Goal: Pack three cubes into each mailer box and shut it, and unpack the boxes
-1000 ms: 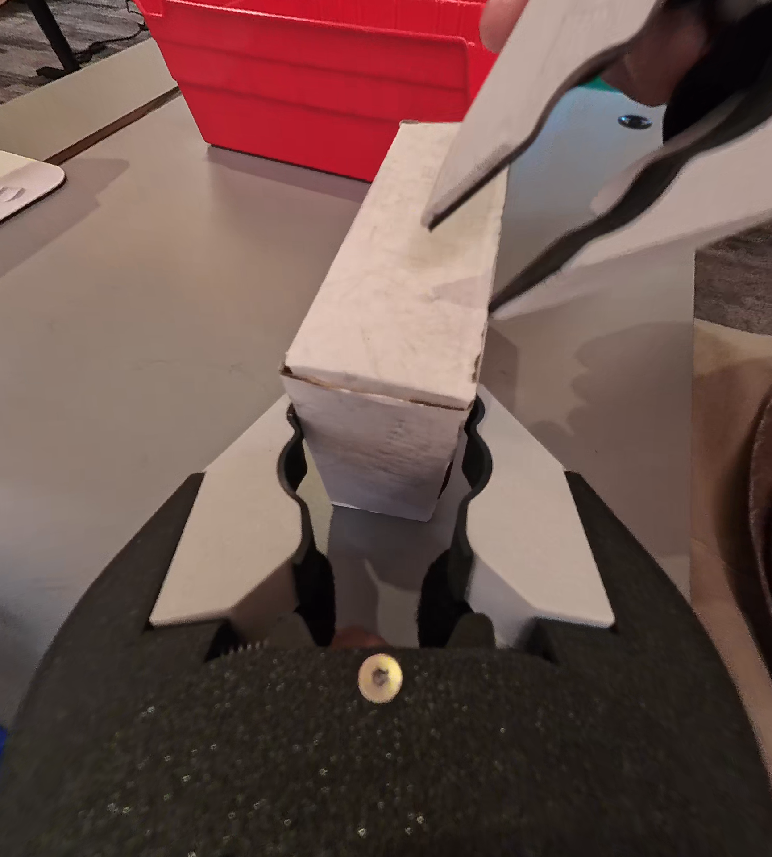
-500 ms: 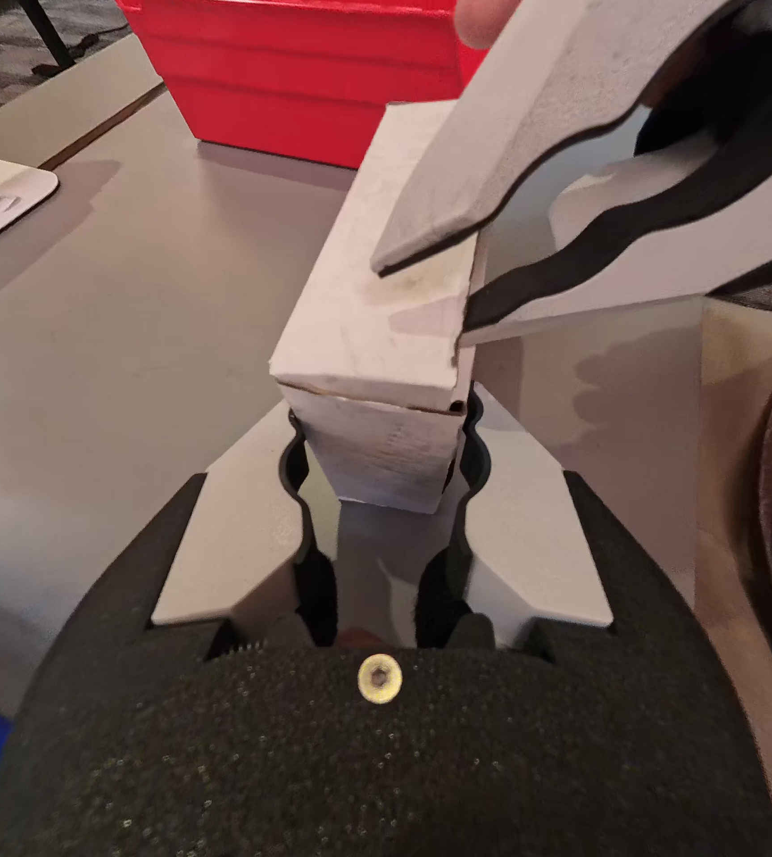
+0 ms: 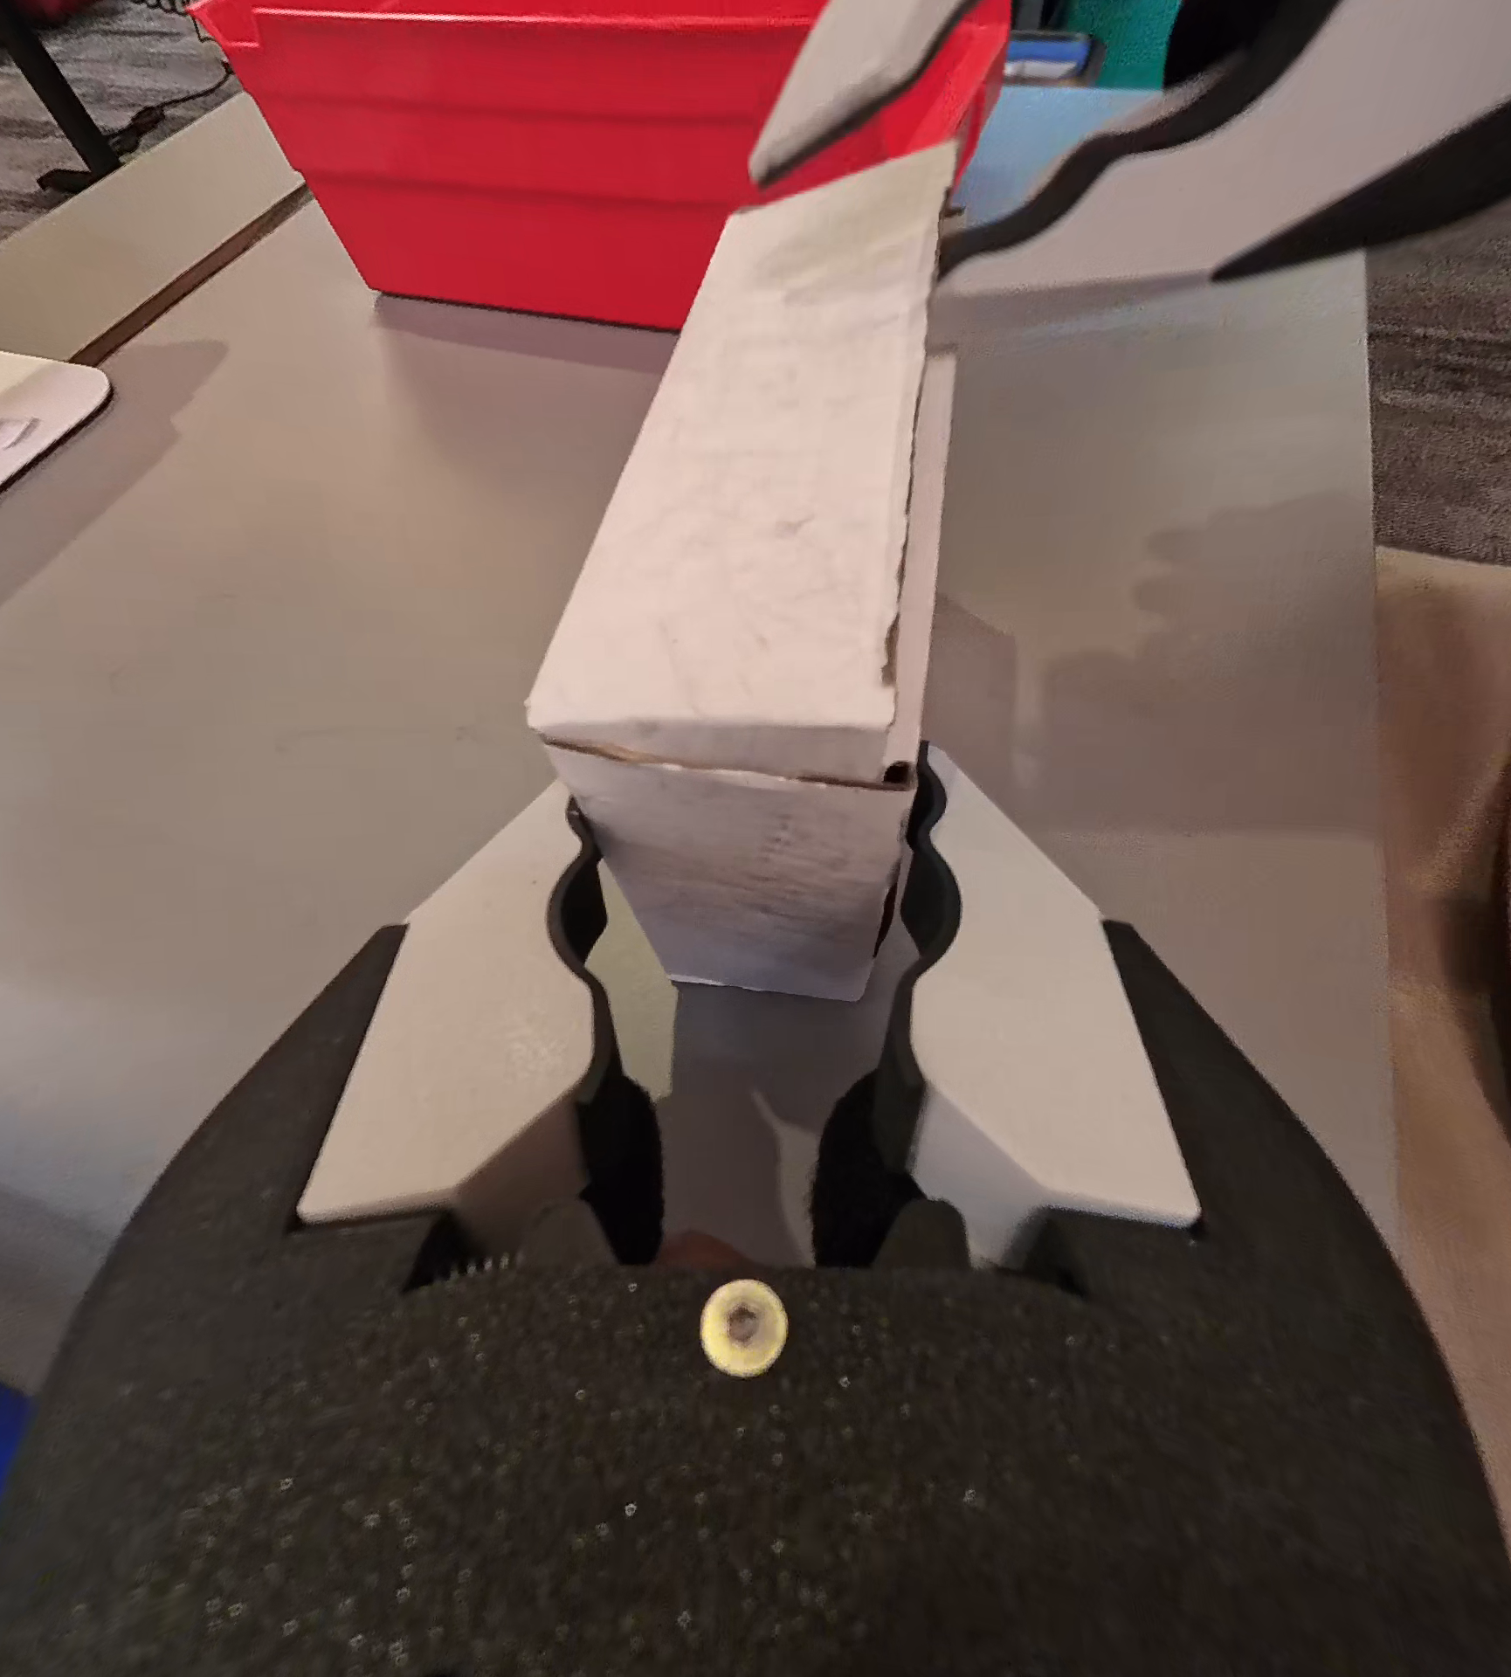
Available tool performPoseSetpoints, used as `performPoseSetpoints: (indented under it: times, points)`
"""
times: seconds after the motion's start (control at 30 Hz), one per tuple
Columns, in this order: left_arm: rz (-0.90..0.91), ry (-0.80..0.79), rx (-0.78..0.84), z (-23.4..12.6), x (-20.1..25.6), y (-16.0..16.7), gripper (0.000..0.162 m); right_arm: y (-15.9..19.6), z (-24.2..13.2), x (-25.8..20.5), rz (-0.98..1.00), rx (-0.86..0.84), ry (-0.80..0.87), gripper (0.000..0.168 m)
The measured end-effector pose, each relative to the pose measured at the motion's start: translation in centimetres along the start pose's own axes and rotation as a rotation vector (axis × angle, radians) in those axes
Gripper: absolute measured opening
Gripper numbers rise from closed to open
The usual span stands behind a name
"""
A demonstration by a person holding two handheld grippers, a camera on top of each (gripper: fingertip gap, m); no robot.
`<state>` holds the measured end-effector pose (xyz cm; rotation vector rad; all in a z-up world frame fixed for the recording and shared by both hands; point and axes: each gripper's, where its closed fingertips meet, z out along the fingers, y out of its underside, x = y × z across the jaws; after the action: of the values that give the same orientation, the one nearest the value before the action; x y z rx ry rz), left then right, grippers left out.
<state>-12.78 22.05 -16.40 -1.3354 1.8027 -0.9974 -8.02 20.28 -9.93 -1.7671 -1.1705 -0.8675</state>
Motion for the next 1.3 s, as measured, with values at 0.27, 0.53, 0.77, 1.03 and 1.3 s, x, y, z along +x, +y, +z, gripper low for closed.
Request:
performPoseSetpoints:
  times: [0.27, 0.53, 0.77, 1.03, 1.3]
  points:
    - [-0.007, -0.028, -0.028, 0.0, -0.3, 0.0, 0.063, 5.4, -1.2, 1.0, -0.003, -0.128, 0.022, 0.019]
    - [0.107, -0.147, -0.054, 0.3, -0.8, -0.4, 0.063, -1.8, 0.1, -0.5, -0.102, -0.026, 0.019, 0.017]
    - [0.406, -0.35, -0.069, -0.6, -2.8, 0.0, 0.064, -2.9, 0.2, -1.0, 0.055, 0.029, -0.126, 0.009]
    - [0.448, -0.53, -0.158, -1.3, -3.4, 0.8, 0.067, -3.3, -0.4, -1.1, 0.161, 0.019, -0.2, 0.007]
    - [-0.264, -0.49, 0.043, -4.6, -1.0, -0.6, 0.08, -3.7, -0.3, -1.7, 0.154, 0.014, -0.002, 0.005]
